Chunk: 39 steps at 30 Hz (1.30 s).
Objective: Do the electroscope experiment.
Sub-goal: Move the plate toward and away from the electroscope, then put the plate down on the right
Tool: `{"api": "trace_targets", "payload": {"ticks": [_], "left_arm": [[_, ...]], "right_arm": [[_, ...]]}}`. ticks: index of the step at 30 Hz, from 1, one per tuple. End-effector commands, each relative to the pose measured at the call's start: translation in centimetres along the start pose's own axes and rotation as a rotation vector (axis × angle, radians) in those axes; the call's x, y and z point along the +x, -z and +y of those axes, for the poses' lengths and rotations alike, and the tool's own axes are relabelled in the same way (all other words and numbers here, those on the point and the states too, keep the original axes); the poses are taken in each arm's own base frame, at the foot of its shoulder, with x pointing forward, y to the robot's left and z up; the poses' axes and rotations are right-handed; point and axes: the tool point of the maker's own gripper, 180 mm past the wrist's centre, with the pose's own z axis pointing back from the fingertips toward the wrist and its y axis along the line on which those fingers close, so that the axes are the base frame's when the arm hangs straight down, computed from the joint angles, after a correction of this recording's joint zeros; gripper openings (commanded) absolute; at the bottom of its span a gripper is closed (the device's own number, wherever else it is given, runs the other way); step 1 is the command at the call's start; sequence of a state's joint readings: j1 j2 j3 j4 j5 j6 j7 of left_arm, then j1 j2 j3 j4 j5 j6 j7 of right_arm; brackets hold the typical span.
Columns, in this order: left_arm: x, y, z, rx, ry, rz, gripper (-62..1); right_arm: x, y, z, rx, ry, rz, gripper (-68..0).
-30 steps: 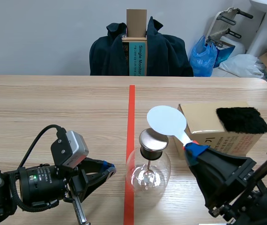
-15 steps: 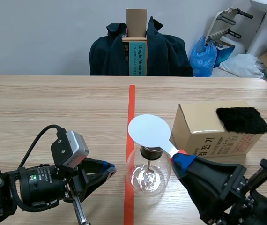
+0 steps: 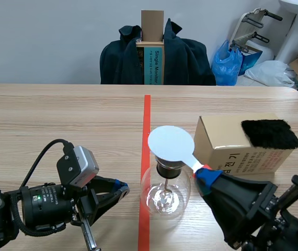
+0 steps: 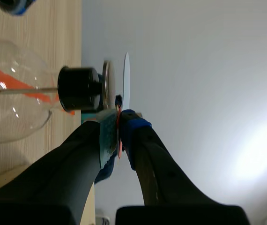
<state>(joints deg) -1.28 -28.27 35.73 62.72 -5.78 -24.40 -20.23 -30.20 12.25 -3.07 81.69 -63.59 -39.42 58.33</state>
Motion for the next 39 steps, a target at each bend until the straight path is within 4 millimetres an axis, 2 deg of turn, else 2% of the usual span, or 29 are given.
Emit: {"api": "trace_targets", "payload": {"ticks": [1, 16, 25, 31, 39], "left_arm": [[1.2, 0.1, 0.1, -0.001, 0.006, -0.040, -59.2], [1.2, 0.1, 0.1, -0.001, 0.006, -0.040, -59.2], [1.2, -0.3, 0.2, -0.007, 0.009, -0.036, -59.2], [1.9, -2.2, -0.3, -0.023, 0.045, -0.032, -59.2], [4.6, -7.2, -0.9, 0.001, 0.039, -0.059, -59.2]], "right_arm": [[-1.1, 0.2, -1.2, -0.030, -0.037, 0.022, -66.7], [-7.7, -1.2, -1.4, -0.035, -0.031, 0.394, -66.7], [-10.5, -2.6, 0.4, 0.050, 0.043, 0.567, -66.7], [-11.4, -1.9, 1.4, 0.097, 0.094, 0.580, -66.7], [-12.4, -0.6, 2.8, 0.130, 0.109, 0.579, -66.7]]}}
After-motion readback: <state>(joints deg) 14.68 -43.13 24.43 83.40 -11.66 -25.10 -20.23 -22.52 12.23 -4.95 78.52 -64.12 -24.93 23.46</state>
